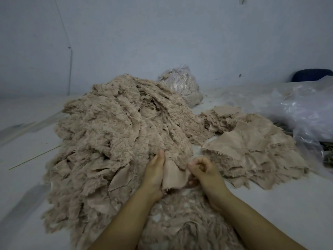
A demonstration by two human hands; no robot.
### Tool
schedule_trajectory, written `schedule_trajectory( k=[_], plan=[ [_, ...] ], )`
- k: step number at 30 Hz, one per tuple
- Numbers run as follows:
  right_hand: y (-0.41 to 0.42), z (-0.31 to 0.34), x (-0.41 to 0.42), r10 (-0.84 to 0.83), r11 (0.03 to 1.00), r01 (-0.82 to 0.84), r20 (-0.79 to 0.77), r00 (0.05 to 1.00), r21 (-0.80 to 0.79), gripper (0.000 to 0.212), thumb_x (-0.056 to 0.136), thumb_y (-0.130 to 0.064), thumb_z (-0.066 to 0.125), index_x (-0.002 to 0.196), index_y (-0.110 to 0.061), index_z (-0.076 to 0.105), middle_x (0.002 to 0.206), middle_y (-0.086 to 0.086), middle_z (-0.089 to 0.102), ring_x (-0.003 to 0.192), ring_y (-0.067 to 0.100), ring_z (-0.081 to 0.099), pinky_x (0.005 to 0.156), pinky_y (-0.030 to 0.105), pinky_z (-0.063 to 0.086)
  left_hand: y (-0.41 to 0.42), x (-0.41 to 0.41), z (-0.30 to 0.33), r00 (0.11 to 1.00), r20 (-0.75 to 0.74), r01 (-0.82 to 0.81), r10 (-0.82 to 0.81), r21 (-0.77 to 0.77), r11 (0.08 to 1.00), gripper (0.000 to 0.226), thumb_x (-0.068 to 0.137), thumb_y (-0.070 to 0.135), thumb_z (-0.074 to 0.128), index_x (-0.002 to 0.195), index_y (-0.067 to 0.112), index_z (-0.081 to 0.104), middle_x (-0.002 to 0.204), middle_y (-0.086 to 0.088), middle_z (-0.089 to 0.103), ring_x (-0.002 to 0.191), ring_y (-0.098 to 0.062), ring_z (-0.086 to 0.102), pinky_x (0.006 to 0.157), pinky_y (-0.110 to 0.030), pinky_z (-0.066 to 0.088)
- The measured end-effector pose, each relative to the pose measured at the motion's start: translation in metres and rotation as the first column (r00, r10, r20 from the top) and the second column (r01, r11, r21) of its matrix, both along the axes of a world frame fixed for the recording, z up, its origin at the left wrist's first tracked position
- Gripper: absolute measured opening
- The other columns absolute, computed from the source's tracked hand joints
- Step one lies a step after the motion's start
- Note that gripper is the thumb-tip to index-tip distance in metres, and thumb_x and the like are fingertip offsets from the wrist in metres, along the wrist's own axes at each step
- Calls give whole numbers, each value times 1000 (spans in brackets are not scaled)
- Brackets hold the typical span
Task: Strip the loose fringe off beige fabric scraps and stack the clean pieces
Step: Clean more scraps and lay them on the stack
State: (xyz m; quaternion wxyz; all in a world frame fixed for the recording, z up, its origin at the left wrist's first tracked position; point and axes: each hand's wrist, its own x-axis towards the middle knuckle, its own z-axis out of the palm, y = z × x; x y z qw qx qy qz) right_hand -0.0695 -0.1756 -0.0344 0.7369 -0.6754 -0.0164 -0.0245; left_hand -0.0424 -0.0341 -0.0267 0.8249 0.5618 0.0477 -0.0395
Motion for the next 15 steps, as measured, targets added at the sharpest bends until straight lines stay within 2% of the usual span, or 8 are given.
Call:
schedule_trajectory(
  k=[2,3,5,7,8,10,13,15],
  plan=[
    [5,0,-1,72,996,-72,-9,997,-58,20,85,-25,69,101,-17,59,82,-6,64,66,0,64,60,14,50,-3,-4,3,995,-40,95,-94,2,996,39,95,37,47,105,4,65,93,-19,72,81,-28,71,62,-33,57],
    [6,-1,0,90,993,-89,-2,996,-70,20,86,-25,69,101,-16,60,82,-8,65,68,1,64,61,13,48,-3,-7,4,987,-58,149,-148,6,989,39,94,38,48,102,5,66,91,-18,73,79,-27,72,58,-31,57],
    [6,1,1,78,997,-78,6,997,-6,26,91,-23,62,94,2,58,79,7,64,70,16,59,63,24,47,-3,-10,6,969,-70,240,-237,38,970,48,89,46,51,104,4,67,96,-18,72,83,-27,72,60,-31,58],
    [3,2,3,-4,1000,4,7,1000,24,36,94,-26,58,88,9,55,75,16,56,67,23,50,63,35,41,-2,-10,2,954,-24,300,-300,144,943,61,75,47,64,116,1,60,110,-19,68,93,-28,69,73,-35,58],
    [1,2,4,-60,998,61,28,998,-16,37,94,-29,58,80,6,56,71,14,52,64,23,45,60,35,38,-2,-11,1,941,2,332,-339,200,922,63,70,43,70,116,1,60,111,-18,68,94,-26,68,75,-33,57],
    [-3,3,6,-166,973,180,101,981,-143,36,95,-30,57,68,-7,50,62,11,43,58,20,38,57,33,33,-4,-12,-2,928,28,357,-372,228,906,49,70,34,74,106,2,65,101,-17,71,85,-23,69,71,-30,56],
    [-13,1,13,-283,888,338,209,936,-312,41,95,-28,55,59,-15,42,54,0,42,53,14,39,55,30,33,-5,-10,-3,945,19,319,-325,149,936,42,74,32,69,101,-1,68,97,-22,70,81,-27,68,72,-33,55],
    [-15,-1,15,-282,848,364,253,925,-385,41,96,-28,54,58,-16,43,54,-2,45,53,12,41,55,26,34,-5,-10,-3,952,25,302,-305,93,949,42,77,34,65,99,-1,69,95,-22,70,81,-28,68,74,-35,56]
  ],
)
